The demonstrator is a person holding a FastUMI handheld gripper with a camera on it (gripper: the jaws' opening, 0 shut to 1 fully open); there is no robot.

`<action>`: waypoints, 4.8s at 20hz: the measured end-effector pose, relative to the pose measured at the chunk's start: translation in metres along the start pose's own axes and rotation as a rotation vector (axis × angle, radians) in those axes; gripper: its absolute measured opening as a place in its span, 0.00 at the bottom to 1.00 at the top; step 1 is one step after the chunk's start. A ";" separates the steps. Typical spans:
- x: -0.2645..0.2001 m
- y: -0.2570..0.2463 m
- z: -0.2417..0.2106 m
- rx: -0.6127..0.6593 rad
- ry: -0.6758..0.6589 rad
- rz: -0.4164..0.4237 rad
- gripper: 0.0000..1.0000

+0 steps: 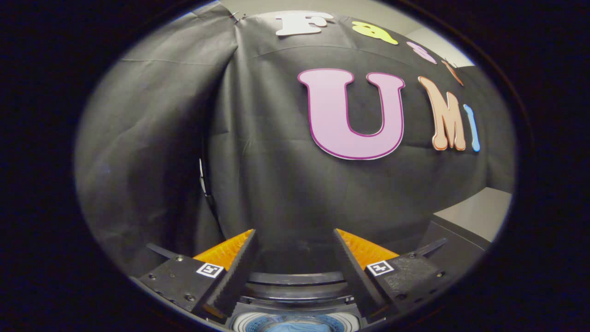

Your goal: Put the clothes into the washing machine and then close the washing machine lid.

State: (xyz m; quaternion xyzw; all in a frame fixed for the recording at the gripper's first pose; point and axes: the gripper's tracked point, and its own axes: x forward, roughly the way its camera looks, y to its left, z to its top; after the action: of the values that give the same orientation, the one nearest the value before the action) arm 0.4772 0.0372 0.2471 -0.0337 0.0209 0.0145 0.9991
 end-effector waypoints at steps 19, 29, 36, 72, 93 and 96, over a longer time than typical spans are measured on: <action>-0.007 -0.005 0.001 0.006 0.003 0.020 0.97; -0.012 0.001 0.000 0.011 -0.036 0.079 0.97; -0.014 0.001 0.003 0.007 -0.066 0.082 0.97; -0.233 -0.050 -0.020 0.072 0.007 0.111 0.96; -0.327 -0.066 0.008 0.051 -0.028 0.178 0.96; -0.336 -0.091 0.014 0.015 -0.048 0.141 0.97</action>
State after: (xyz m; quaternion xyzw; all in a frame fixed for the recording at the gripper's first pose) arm 0.1450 -0.0623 0.2812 -0.0242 -0.0006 0.0853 0.9961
